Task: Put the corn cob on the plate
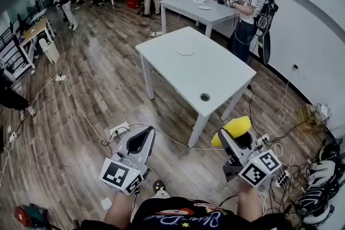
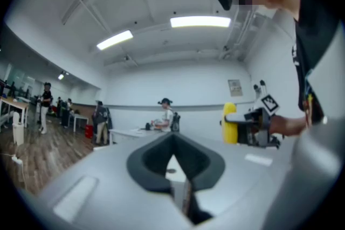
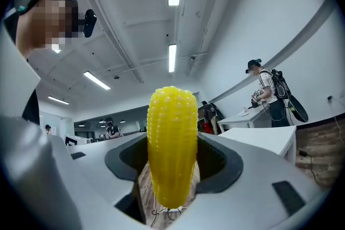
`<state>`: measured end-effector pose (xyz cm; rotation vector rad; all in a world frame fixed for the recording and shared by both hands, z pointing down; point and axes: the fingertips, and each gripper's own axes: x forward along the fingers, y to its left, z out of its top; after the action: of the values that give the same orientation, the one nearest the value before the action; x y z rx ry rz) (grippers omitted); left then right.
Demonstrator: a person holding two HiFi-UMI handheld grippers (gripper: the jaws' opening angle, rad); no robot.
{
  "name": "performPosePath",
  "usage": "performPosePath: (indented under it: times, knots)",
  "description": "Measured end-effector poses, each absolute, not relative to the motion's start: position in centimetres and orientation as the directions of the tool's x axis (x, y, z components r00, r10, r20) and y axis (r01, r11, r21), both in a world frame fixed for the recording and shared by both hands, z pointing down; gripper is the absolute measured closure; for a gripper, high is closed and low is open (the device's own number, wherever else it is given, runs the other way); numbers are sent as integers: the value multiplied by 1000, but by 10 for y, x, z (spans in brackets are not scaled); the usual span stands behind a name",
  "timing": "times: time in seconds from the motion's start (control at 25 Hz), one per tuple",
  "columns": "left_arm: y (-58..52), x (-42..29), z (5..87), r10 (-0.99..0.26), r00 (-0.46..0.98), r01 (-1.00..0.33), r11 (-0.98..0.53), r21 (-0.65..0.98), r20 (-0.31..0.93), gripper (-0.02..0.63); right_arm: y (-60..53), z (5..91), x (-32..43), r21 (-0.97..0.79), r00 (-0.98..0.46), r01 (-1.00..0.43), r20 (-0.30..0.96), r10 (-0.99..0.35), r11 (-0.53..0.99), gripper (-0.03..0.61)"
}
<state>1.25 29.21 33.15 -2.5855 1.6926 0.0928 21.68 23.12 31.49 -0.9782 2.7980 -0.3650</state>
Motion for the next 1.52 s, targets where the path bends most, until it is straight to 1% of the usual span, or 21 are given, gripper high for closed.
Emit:
performPosePath:
  times: [0.2,0.4,0.64,0.8,0.96,1.12,1.32,1.52]
  knots:
    - [251,-51,331,-909,408,-912,-409,-3,-83,624,187,319,157,-307,-754,-609,-64,-654,731,316]
    - [204,-91,340,-911,406,-913,-408,11,-70,624,145,329,127,-321,-741,-630,-25,-671,708,316]
    - [127,-101,355,-895,442,-896,-444,28,-50,624,58,353,116,-343,-714,-659,5,-701,669,316]
    - [59,-117,368,-898,437,-895,-440,75,-57,624,-18,361,106,-348,-708,-663,4,-706,663,316]
    - [-15,-124,343,-897,437,-898,-439,18,-69,624,-93,367,101,-351,-706,-667,18,-708,657,316]
    - [-83,-112,333,-886,460,-888,-458,-37,-58,624,-161,376,99,-349,-720,-659,38,-693,666,316]
    - [-141,-111,342,-875,483,-876,-483,-11,-43,624,-219,375,82,-259,-732,-668,56,-680,698,316]
    - [-202,-137,358,-857,515,-856,-516,34,-27,624,-273,383,54,-175,-732,-680,103,-673,713,316]
